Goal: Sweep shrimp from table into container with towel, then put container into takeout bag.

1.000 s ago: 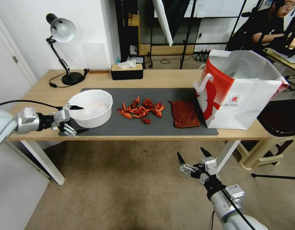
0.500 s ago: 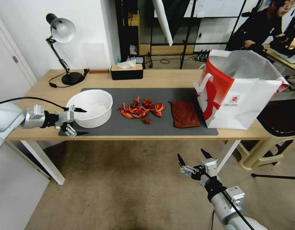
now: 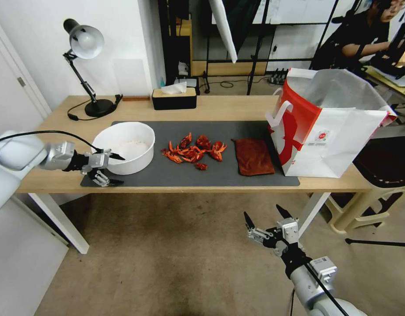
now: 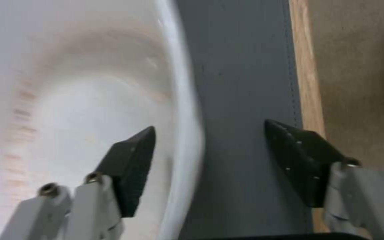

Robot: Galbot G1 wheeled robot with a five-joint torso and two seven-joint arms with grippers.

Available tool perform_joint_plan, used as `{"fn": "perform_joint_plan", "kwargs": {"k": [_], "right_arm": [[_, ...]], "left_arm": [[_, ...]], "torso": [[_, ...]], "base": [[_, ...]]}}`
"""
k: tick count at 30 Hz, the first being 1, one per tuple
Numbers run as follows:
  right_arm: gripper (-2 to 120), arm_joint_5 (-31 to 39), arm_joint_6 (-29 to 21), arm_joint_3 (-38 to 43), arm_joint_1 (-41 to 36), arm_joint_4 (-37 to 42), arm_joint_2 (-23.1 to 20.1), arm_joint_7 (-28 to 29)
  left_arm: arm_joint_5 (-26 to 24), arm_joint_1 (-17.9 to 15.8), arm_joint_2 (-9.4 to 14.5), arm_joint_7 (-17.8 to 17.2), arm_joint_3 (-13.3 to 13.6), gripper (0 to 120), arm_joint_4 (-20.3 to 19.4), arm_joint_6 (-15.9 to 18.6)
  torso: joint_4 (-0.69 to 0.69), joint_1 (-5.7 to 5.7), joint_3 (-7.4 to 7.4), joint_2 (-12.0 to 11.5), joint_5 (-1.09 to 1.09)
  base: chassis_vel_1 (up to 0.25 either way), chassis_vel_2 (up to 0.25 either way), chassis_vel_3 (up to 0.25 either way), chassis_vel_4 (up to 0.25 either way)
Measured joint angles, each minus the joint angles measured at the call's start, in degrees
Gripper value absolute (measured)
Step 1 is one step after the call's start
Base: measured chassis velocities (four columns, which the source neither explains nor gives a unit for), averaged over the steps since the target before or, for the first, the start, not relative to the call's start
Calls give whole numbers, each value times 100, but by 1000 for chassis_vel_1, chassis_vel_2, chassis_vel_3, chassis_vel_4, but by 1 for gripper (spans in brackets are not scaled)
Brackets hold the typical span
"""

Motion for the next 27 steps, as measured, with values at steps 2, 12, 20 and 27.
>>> {"fn": "perform_joint_plan", "kwargs": {"k": [2,12,20,27], "right_arm": [[100,-11,6,-1,-1,-6,8,0],[100,-122,57,-49,-18,-76,80,5],[100,-146,74,-62,-13,-107,88,4],[100,-140,81,-65,-4,-108,85,2]], "left_arm": [[6,-47,-21,10,39,56,30,-5],[14,-182,-83,-37,178,19,48,-11],[-42,-214,-83,-220,203,0,-2,-33],[-201,54,153,-433,-26,0,-428,-140]], "torso": [[-1,0,0,0,-1],[-1,0,0,0,-1],[0,0,0,0,-1],[0,0,0,-1,-1]], "base": [[0,0,0,0],[0,0,0,0],[0,0,0,0],[0,0,0,0]]}}
